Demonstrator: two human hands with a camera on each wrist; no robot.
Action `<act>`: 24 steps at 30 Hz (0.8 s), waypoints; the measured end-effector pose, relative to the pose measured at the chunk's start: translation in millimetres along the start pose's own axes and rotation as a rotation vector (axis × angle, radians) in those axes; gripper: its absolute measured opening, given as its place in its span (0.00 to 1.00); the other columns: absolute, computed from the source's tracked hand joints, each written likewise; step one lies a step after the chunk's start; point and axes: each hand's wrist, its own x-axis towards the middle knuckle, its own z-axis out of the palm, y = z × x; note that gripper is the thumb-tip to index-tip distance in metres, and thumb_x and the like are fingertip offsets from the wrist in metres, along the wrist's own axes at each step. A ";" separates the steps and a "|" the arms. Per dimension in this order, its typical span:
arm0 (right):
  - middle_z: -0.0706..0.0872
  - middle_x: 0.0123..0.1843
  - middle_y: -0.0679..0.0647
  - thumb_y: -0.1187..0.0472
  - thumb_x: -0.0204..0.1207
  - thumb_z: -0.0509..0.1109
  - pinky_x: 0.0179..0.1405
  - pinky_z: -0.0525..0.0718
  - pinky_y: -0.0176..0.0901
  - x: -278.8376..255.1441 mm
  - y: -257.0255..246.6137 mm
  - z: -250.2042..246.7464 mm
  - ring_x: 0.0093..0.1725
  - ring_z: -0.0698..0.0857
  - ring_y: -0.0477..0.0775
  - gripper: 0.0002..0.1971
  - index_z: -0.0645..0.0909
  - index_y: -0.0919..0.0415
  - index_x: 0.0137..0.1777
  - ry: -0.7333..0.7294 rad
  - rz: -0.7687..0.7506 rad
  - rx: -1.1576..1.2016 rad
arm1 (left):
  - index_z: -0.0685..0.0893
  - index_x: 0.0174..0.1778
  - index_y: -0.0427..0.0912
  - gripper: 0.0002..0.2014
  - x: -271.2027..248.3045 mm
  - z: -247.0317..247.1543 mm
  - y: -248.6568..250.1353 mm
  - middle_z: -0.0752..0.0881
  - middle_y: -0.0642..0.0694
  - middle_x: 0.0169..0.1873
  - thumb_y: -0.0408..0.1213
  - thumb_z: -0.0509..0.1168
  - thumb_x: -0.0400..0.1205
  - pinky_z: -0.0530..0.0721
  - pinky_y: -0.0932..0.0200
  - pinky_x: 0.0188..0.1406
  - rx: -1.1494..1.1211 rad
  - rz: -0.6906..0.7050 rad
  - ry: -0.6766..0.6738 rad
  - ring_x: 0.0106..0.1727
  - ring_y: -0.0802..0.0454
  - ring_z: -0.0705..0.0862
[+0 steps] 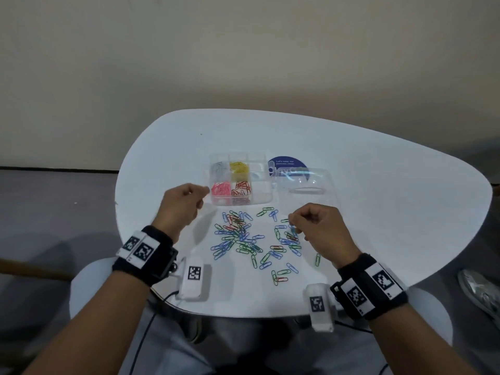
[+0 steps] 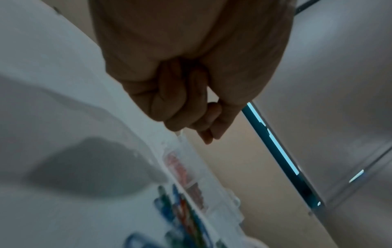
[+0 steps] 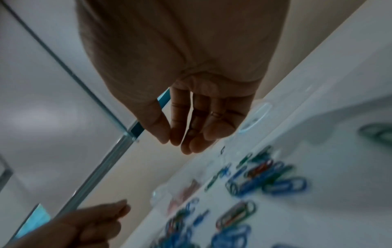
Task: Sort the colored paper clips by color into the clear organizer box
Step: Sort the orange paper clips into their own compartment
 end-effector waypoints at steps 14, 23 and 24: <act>0.90 0.39 0.48 0.60 0.71 0.74 0.42 0.87 0.44 52.9 -22.4 106.4 0.42 0.88 0.51 0.04 0.89 0.54 0.36 -0.270 -0.055 -0.681 | 0.89 0.35 0.57 0.07 -8.2 25.1 -21.7 0.83 0.59 0.29 0.37 0.74 0.74 0.75 0.65 0.35 0.719 0.063 -0.235 0.36 0.60 0.82; 0.89 0.39 0.49 0.58 0.74 0.74 0.46 0.87 0.47 51.6 -11.3 81.8 0.42 0.88 0.51 0.05 0.85 0.56 0.37 -0.376 -0.046 -0.753 | 0.90 0.36 0.41 0.06 -6.1 17.7 -21.5 0.89 0.53 0.34 0.37 0.72 0.77 0.81 0.63 0.36 0.764 0.078 -0.300 0.39 0.57 0.85; 0.88 0.38 0.49 0.58 0.73 0.75 0.46 0.87 0.47 49.5 -9.8 75.1 0.42 0.87 0.51 0.05 0.86 0.57 0.38 -0.372 -0.048 -0.734 | 0.89 0.35 0.42 0.06 -5.6 15.8 -20.9 0.89 0.53 0.34 0.36 0.72 0.77 0.79 0.64 0.34 0.717 0.085 -0.288 0.38 0.57 0.85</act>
